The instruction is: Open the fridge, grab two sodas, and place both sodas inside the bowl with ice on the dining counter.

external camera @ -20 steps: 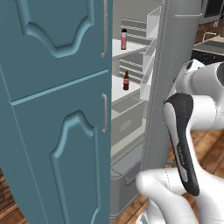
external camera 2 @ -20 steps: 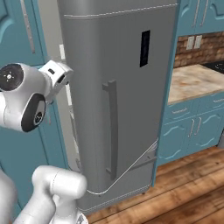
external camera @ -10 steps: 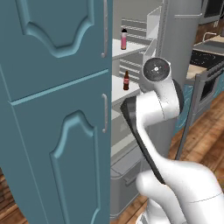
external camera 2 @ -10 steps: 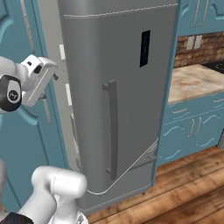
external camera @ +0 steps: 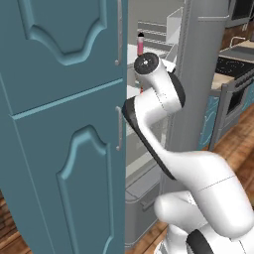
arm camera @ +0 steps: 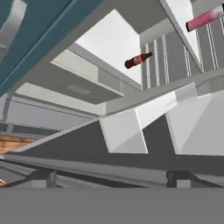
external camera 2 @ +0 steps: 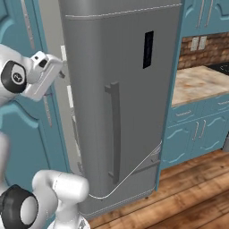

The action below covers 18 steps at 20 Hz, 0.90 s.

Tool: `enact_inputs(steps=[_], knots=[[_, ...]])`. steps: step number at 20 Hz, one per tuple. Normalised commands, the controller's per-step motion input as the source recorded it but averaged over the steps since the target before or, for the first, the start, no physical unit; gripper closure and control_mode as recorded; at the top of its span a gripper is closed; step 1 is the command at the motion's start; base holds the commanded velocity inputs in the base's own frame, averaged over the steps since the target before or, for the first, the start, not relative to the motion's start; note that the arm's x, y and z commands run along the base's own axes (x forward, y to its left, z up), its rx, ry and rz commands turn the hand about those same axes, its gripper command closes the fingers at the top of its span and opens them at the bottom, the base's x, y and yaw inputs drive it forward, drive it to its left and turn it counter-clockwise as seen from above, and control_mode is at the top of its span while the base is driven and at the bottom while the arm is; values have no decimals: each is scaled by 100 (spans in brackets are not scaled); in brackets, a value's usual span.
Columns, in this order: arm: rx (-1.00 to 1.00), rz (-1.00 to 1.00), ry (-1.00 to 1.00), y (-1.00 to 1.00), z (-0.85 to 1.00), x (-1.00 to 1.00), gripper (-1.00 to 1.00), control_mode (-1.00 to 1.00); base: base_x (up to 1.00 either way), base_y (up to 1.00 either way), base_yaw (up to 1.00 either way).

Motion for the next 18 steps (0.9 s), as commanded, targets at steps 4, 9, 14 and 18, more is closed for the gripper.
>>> enact_inputs(steps=[4, 9, 14, 18], knots=[[0, -6, 11, -23, -19, 51, -100, -100, 0, 0, 0], [0, -10, 8, -39, -15, 11, -100, -100, 0, 0, 0], [1, -11, -1, -55, -5, -59, -100, -100, 0, 0, 0], [0, -10, -9, -57, 0, -98, -100, -100, 0, 0, 0]])
